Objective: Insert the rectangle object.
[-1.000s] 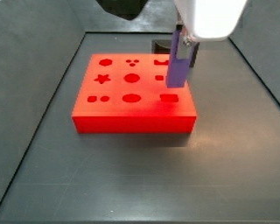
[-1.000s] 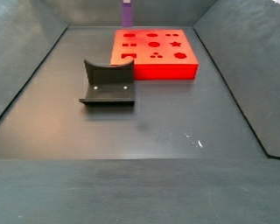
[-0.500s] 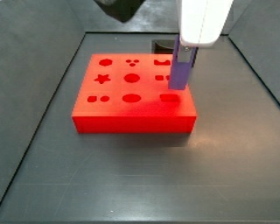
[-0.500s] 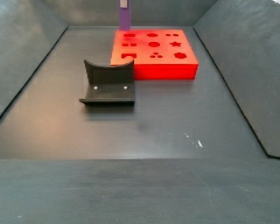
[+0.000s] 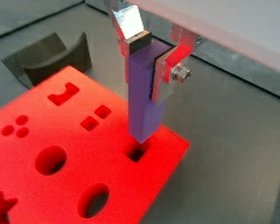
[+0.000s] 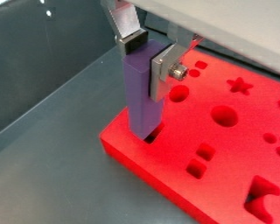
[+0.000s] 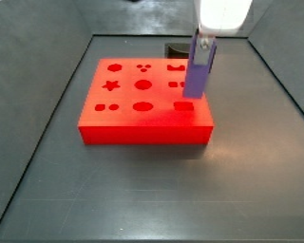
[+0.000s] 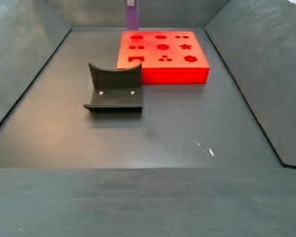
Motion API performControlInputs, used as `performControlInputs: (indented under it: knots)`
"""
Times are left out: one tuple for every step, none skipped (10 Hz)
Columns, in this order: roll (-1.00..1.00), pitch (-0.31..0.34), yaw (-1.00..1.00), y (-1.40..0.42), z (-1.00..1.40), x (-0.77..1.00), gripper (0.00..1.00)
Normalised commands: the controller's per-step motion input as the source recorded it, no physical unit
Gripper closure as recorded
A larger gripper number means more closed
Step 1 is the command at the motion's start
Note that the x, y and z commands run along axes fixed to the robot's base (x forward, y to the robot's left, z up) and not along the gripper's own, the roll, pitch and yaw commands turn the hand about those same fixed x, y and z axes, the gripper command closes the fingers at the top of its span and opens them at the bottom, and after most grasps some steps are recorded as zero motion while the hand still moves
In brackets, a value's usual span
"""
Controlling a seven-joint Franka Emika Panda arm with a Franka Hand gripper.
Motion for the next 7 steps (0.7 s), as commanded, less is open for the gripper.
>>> performControlInputs:
  knots:
    - [0.08, 0.000, 0.05, 0.00, -0.29, 0.09, 1.00]
    - [0.12, 0.000, 0.09, 0.01, -0.06, 0.00, 1.00]
    - [0.02, 0.001, 0.16, 0.00, 0.16, -0.09, 1.00]
    - [0.01, 0.000, 0.24, -0.04, 0.31, -0.16, 1.00]
    - [0.11, 0.000, 0.28, 0.00, 0.03, -0.18, 1.00]
    - [0.17, 0.000, 0.28, -0.01, 0.00, -0.13, 1.00]
    - [0.19, 0.000, 0.21, -0.02, -0.07, 0.00, 1.00]
